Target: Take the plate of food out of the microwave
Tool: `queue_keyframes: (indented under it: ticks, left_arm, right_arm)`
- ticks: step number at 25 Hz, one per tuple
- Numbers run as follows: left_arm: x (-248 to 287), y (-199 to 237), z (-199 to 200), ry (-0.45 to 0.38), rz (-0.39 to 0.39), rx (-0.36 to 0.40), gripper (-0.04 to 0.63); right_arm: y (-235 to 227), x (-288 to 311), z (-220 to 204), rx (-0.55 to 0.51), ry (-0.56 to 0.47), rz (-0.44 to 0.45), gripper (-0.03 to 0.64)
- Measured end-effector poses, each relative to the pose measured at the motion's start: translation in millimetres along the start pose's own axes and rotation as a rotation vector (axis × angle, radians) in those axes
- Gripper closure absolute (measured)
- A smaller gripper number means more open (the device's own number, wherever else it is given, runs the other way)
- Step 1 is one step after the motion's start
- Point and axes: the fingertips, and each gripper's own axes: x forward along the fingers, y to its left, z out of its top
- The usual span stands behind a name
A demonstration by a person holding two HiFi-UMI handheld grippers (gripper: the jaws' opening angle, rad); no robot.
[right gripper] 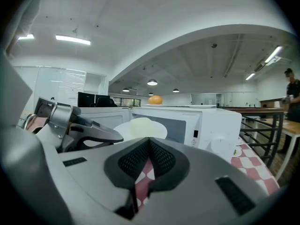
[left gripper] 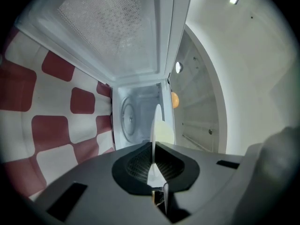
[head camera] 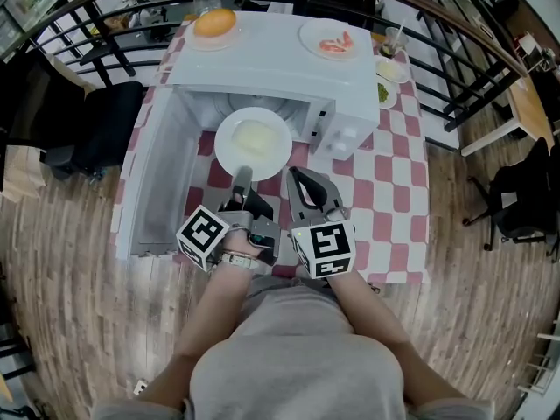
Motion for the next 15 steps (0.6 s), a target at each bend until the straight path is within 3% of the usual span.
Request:
queue_keyframes:
  ticks: [15]
  left_arm:
    - [0,-15,-10,-0.014,-0.068,-0.036,0.583]
  right_arm:
    - [-8,-6,9,-0.008,-0.038,-0.004,0.594]
